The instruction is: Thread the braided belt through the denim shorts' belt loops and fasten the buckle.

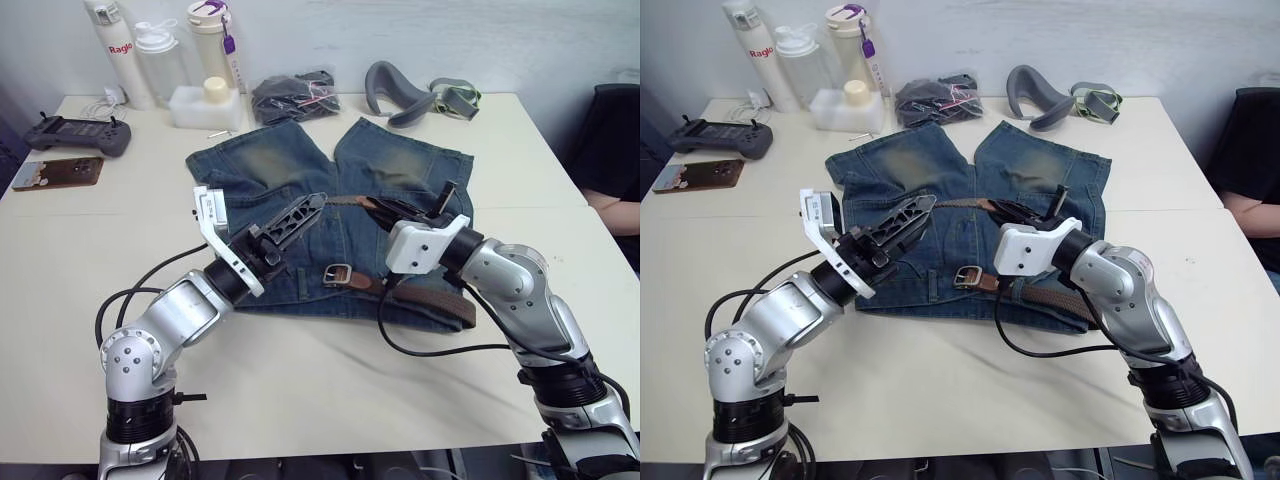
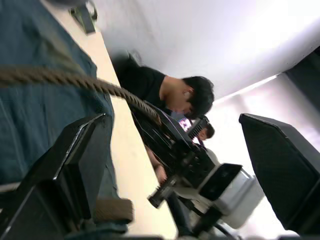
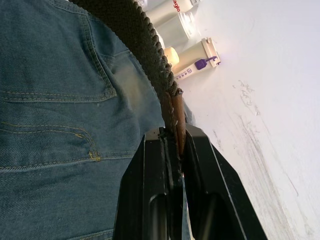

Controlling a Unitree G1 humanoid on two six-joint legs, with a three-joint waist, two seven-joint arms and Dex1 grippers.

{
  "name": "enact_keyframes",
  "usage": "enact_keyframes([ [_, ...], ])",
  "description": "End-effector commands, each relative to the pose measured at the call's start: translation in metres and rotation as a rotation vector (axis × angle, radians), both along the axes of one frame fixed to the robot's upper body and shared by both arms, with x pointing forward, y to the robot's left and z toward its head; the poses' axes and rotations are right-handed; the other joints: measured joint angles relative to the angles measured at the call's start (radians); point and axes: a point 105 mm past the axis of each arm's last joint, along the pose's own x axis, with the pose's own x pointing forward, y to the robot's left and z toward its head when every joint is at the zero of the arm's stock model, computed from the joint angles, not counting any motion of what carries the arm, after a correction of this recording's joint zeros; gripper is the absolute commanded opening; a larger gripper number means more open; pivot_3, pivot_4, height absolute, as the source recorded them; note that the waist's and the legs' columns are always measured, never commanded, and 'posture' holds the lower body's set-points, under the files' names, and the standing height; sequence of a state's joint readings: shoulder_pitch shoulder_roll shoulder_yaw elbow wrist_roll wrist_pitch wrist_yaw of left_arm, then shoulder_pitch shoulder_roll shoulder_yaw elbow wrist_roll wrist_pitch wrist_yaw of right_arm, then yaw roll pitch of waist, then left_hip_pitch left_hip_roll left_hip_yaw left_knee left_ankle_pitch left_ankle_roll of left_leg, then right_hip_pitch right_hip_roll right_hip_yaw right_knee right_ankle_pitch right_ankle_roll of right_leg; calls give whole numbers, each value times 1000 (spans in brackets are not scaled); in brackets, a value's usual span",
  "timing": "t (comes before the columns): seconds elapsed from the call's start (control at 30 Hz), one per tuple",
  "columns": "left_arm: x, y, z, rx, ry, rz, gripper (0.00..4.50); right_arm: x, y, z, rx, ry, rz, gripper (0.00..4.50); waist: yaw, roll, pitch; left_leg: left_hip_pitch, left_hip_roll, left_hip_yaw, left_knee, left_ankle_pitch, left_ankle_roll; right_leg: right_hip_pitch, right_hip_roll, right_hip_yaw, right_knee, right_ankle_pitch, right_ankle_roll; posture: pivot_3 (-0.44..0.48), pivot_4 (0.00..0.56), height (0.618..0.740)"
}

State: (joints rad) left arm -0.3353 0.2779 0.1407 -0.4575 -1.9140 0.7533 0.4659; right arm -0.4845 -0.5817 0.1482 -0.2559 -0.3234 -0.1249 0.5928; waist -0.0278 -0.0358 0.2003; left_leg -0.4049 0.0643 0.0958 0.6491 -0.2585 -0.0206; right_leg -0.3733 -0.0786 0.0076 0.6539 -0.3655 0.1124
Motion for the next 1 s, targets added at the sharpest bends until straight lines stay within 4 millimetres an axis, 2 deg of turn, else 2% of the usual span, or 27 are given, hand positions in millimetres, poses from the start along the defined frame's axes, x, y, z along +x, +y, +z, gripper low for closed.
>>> enact_keyframes([
  [0.03,0,-5,4,-81,65,1,4440,-9,4,14,2,-61,30,0,1,0,0,0,-1,0,1,0,0,0,0,0,0,0,0,0,150,740],
  [0.23,23,-2,6,-172,191,78,4440,-14,10,15,-39,-92,53,0,6,0,0,0,-3,-1,3,0,1,3,1,0,-1,0,0,0,150,740],
  [0.4,27,-6,4,-189,237,78,4440,-19,15,17,-66,-121,73,0,2,0,0,0,-7,-1,2,0,1,4,1,0,-3,0,0,0,150,740],
  [0.53,29,2,-9,-180,263,88,4440,-20,16,18,-81,-135,77,0,2,0,0,0,-6,-1,2,1,0,3,2,-1,-3,0,0,0,150,740],
  [0.57,31,5,-13,-185,274,95,3827,-21,16,18,-82,-139,78,0,2,0,0,0,-6,-2,2,1,0,3,2,-1,-3,0,0,0,150,740],
  [0.6,31,8,-16,-188,280,99,3669,-21,16,19,-83,-142,79,0,2,0,0,1,-6,-2,2,1,0,3,2,-1,-2,0,0,0,150,740],
  [0.87,45,25,-26,-195,305,103,32,-22,16,20,-87,-152,85,0,8,0,0,1,-8,-3,2,1,0,5,2,-1,-3,0,0,0,150,740],
  [1.0,51,28,-26,-199,305,83,9,-22,16,21,-82,-152,88,0,15,0,0,1,-8,-3,2,1,1,5,2,-2,-3,0,0,0,150,740],
])
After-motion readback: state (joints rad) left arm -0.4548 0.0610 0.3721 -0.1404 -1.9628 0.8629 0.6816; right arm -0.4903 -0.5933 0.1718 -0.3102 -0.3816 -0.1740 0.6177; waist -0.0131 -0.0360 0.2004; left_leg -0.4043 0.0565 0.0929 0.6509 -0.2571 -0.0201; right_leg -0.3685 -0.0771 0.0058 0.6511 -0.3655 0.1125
